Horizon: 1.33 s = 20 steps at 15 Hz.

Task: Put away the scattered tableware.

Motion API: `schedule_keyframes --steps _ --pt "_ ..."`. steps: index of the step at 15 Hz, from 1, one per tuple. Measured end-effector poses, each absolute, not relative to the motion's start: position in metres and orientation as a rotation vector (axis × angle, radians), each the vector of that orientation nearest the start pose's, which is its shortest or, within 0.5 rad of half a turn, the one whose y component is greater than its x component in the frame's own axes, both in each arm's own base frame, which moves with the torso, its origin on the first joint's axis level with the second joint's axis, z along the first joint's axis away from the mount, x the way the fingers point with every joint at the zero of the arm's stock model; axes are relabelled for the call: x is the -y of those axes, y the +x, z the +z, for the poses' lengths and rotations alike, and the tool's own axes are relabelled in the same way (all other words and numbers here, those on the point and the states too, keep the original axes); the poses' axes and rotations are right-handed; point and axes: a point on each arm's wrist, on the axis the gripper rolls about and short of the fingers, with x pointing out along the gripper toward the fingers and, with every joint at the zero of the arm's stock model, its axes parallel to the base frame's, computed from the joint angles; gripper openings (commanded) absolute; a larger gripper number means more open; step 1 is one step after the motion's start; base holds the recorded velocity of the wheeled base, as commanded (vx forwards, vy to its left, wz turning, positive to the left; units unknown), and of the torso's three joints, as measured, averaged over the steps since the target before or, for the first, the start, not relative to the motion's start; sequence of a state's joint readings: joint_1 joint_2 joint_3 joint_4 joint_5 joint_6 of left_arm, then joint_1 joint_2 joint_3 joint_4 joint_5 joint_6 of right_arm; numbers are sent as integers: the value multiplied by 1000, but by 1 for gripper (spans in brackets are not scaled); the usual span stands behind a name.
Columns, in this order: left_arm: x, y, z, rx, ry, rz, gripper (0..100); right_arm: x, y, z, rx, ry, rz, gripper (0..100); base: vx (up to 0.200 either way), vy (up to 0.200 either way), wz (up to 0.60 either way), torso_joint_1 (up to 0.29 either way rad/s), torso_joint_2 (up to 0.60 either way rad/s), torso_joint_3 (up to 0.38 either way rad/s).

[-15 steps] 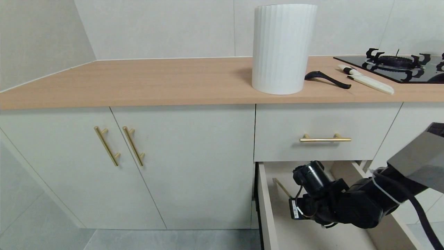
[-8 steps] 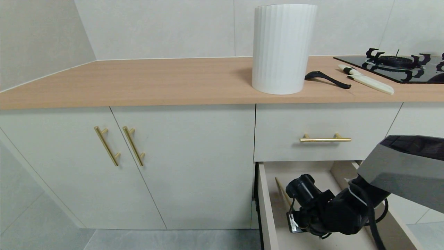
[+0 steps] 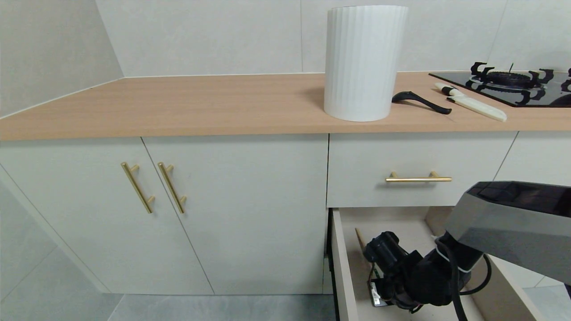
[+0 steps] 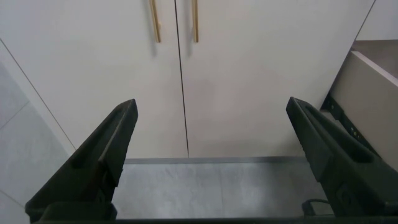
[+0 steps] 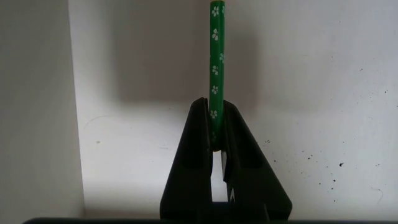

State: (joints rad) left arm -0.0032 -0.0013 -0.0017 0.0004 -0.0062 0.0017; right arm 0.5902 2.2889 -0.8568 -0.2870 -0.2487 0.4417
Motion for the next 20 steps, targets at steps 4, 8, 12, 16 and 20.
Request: schedule_keyframes --steps 4,8,12,16,20 --pt "0 -23 76 3 2 -9 100 -184 284 -30 -1082 -72 64 100 0 0 0 0 0 0" --pt "0 -23 76 3 2 -9 100 -184 284 -30 -1083 -72 64 100 0 0 0 0 0 0" --pt "0 -23 76 3 2 -9 100 -183 283 -27 -1079 -71 65 100 0 0 0 0 0 0" --pt "0 -23 76 3 1 -9 100 -174 278 20 -990 -38 87 100 0 0 0 0 0 0" --pt "0 -23 76 3 2 -9 100 -144 265 96 -821 2 106 100 0 0 0 0 0 0"
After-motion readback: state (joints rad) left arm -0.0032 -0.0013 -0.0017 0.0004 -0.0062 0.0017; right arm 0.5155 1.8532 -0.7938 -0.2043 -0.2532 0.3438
